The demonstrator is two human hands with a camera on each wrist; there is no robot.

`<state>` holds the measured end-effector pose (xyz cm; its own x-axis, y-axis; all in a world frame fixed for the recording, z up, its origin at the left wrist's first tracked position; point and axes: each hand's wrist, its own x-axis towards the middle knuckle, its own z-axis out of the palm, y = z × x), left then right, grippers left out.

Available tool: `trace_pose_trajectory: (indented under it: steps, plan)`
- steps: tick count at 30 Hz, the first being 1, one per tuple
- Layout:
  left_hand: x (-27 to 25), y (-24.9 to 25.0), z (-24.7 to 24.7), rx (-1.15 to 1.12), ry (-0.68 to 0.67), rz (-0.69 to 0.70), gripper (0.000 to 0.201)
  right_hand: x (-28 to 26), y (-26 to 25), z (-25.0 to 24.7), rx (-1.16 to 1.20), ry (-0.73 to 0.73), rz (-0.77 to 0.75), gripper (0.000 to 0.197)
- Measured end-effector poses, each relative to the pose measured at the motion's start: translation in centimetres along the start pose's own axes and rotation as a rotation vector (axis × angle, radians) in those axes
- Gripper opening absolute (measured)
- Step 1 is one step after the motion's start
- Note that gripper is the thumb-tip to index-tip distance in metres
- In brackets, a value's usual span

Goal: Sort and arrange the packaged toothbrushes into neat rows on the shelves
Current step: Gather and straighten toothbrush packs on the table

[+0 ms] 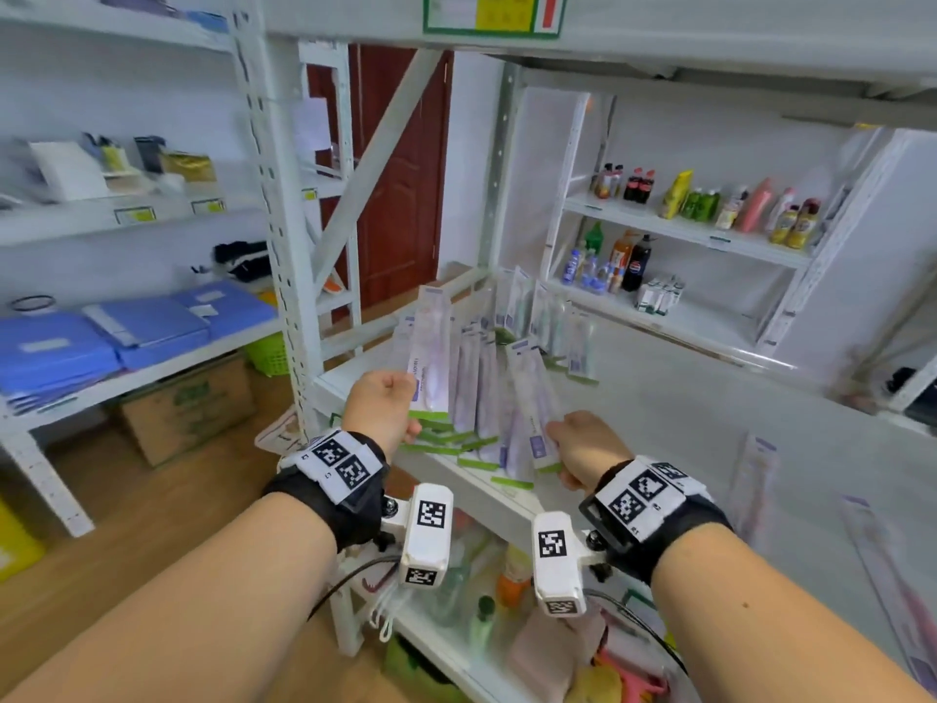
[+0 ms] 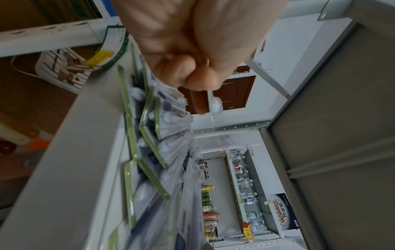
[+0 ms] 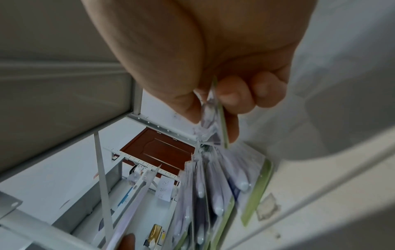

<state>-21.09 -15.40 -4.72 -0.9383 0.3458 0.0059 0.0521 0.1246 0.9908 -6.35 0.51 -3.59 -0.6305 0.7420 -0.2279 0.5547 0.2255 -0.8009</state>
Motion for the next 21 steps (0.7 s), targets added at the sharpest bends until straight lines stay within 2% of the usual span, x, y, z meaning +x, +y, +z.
trace_pose_trajectory:
  steps: [6,10,12,21]
  plan:
    - [1.0,0.1,-1.3,0.033,0.008,-0.056,0.017,-0.2,-1.2,1.4,-0.130,-0.020,-0.025,0.015]
    - [1.5,0.5,-1.5,0.115,-0.011,-0.057,0.014,0.0,-0.9,1.7,-0.033,-0.031,-0.009,0.036]
    - [1.6,0.7,-1.3,0.110,-0.022,-0.057,0.012,0.1,-0.7,1.6,-0.018,-0.043,-0.018,0.033]
    - [2.5,1.0,0.9,0.074,-0.191,-0.113,0.027,-1.2,0.3,-0.2,0.015,0.043,-0.041,0.035]
